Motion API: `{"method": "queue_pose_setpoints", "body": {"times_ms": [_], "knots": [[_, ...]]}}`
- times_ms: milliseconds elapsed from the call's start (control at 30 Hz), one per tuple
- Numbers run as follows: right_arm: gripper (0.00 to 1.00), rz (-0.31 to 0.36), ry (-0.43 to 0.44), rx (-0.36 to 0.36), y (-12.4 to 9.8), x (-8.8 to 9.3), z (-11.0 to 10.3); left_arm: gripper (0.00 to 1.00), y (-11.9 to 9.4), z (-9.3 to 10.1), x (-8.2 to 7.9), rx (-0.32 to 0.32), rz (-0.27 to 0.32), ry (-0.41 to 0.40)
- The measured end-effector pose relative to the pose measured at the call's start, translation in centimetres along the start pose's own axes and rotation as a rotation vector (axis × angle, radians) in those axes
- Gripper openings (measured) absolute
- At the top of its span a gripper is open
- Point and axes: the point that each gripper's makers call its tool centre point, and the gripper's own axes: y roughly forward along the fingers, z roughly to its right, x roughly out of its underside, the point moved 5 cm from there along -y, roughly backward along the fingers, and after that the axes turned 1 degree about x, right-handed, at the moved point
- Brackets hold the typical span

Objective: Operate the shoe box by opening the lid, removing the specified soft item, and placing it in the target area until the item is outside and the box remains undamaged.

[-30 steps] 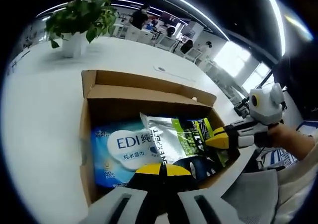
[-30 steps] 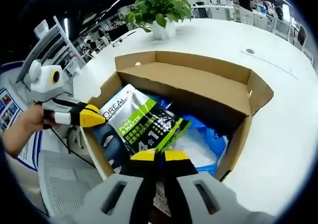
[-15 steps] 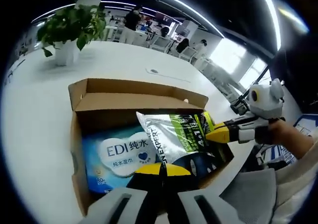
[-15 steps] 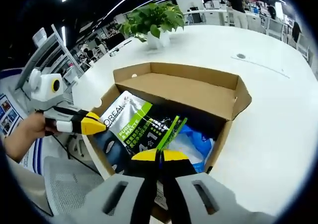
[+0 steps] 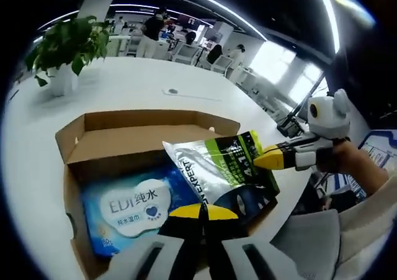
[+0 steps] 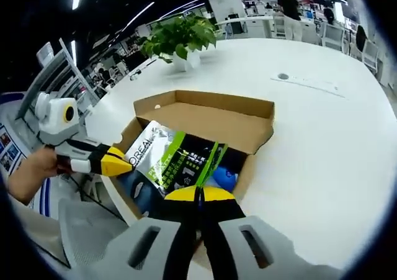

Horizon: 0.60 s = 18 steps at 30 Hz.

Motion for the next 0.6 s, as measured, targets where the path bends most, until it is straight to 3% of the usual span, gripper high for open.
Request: {"method": "queue_pose_setpoints", "body": {"times_ms": [600], "knots": [[0.0,0.008,0.059,0.082,-3.6,0.7,4.6,0.0,3.7,4.3,-1.6,0.078,-0.033,0.072]]}}
